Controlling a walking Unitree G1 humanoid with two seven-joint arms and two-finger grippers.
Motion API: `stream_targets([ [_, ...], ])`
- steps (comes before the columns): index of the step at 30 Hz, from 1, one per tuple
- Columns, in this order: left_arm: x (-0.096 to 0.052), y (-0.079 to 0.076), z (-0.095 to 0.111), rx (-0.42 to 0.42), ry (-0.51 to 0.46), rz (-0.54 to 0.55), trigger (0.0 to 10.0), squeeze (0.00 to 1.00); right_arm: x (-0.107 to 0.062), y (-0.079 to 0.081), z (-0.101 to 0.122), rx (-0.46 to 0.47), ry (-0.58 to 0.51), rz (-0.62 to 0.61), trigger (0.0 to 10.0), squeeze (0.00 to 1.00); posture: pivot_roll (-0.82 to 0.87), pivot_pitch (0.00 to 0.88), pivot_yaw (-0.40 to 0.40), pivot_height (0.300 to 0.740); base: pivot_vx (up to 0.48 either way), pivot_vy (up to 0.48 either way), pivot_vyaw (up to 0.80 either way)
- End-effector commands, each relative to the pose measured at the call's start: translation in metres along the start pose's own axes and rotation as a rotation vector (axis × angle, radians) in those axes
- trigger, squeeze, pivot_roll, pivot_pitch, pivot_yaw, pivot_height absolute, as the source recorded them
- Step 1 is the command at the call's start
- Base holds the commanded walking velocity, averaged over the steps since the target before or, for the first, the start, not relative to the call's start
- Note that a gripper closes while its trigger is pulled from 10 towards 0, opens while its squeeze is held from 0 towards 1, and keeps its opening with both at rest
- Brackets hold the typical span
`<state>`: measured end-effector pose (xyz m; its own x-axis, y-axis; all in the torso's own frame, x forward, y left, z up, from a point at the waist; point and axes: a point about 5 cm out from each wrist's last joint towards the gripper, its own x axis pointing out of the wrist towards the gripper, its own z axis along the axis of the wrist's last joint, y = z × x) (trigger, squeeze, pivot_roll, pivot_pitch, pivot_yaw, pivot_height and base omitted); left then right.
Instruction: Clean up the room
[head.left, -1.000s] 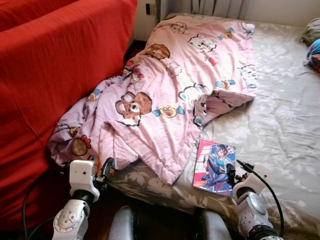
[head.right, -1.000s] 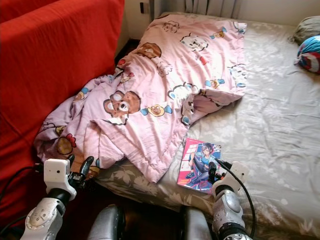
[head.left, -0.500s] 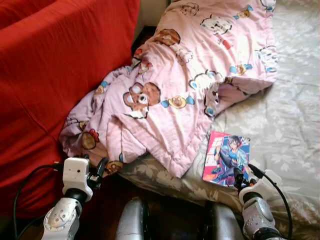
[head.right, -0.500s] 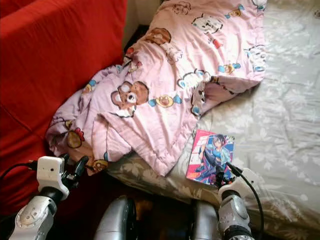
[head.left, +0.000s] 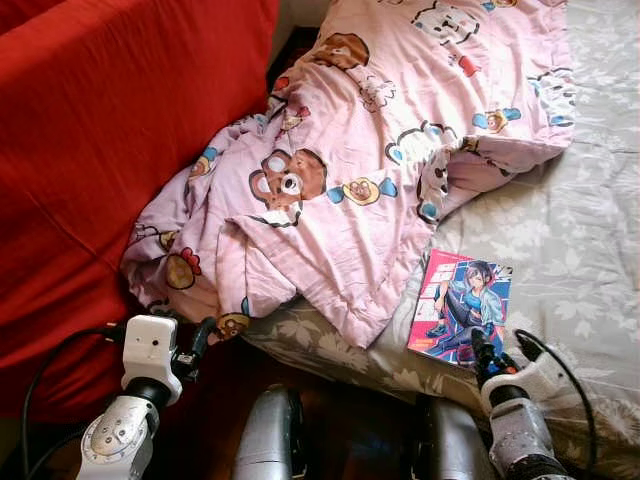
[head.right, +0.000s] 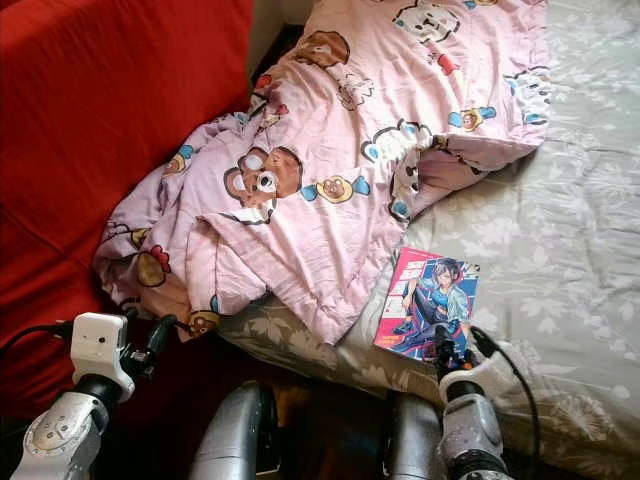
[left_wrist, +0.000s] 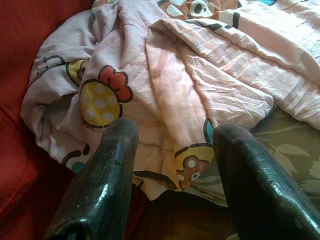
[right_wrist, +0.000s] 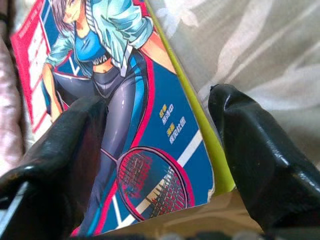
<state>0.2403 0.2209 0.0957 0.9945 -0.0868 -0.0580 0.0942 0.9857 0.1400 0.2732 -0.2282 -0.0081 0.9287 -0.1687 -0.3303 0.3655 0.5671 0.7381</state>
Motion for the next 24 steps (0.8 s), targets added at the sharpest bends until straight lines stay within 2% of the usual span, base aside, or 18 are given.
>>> stream_targets([
  [1,-0.003,0.002,0.000,0.021,0.018,-0.006,10.0,0.00,-0.011,-0.013,-0.019,0.072,0.066,-0.029,10.0,0.00,0.20,0.301,0.146,0.620,0.000,0.000,0.00],
  [6,-0.003,0.002,0.002,0.035,0.016,-0.015,10.0,0.00,-0.017,-0.020,-0.024,0.133,0.082,-0.019,10.0,0.00,0.21,0.303,0.151,0.620,0.000,0.000,0.00],
  [9,-0.003,-0.003,0.005,0.053,0.008,-0.041,10.0,0.00,-0.020,-0.021,-0.027,0.230,0.086,0.035,10.0,0.00,0.21,0.307,0.154,0.620,0.000,0.000,0.00],
  [18,-0.004,0.000,0.006,0.061,0.009,-0.041,10.0,0.00,-0.026,-0.030,-0.035,0.243,0.123,-0.030,10.0,0.00,0.22,0.307,0.161,0.620,0.000,0.000,0.00],
  [22,-0.004,0.000,0.007,0.065,0.011,-0.043,10.0,0.00,-0.031,-0.035,-0.044,0.208,0.167,-0.089,10.0,0.00,0.23,0.307,0.164,0.620,0.000,0.000,0.00],
  [24,-0.004,0.000,0.007,0.066,0.011,-0.045,10.0,0.00,-0.031,-0.034,-0.046,0.229,0.165,-0.083,10.0,0.00,0.22,0.307,0.165,0.620,0.000,0.000,0.00],
])
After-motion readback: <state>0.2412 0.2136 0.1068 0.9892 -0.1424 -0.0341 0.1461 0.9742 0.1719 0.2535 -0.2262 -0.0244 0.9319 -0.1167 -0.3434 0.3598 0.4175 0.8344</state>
